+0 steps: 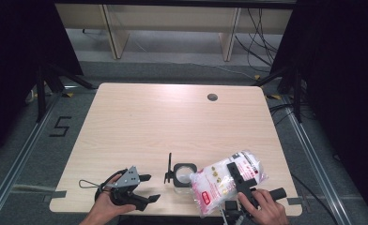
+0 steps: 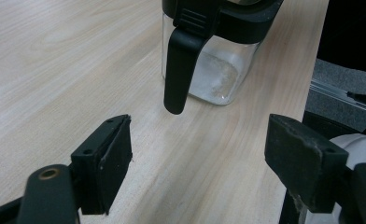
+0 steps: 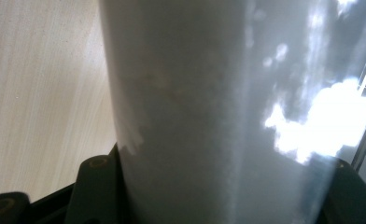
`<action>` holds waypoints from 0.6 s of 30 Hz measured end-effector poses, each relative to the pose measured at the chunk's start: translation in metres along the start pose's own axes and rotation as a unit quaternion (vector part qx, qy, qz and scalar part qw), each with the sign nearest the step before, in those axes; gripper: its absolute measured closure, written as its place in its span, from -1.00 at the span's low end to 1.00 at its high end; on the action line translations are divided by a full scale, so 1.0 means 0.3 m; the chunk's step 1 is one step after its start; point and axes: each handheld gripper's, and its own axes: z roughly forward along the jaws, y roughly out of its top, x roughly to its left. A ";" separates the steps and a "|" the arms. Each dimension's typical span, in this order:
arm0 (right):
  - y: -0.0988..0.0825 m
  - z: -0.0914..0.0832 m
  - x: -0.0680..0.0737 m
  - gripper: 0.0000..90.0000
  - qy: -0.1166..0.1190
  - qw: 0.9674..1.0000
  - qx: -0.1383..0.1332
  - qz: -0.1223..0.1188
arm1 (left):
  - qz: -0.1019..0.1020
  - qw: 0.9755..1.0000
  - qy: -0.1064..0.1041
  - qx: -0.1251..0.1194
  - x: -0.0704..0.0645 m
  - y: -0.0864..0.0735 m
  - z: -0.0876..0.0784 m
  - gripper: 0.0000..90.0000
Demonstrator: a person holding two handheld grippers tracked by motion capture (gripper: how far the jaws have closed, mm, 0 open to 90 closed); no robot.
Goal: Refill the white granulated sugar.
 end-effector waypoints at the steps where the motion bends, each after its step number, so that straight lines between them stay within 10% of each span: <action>1: 0.000 0.001 -0.001 -0.02 -0.001 1.000 -0.001 -0.002 | 0.000 1.000 0.002 0.001 -0.001 0.000 -0.001 -0.49; 18: -0.002 -0.001 -0.014 -0.02 0.000 1.000 0.000 -0.019 | 0.000 1.000 -0.003 0.001 0.001 0.002 -0.001 -0.49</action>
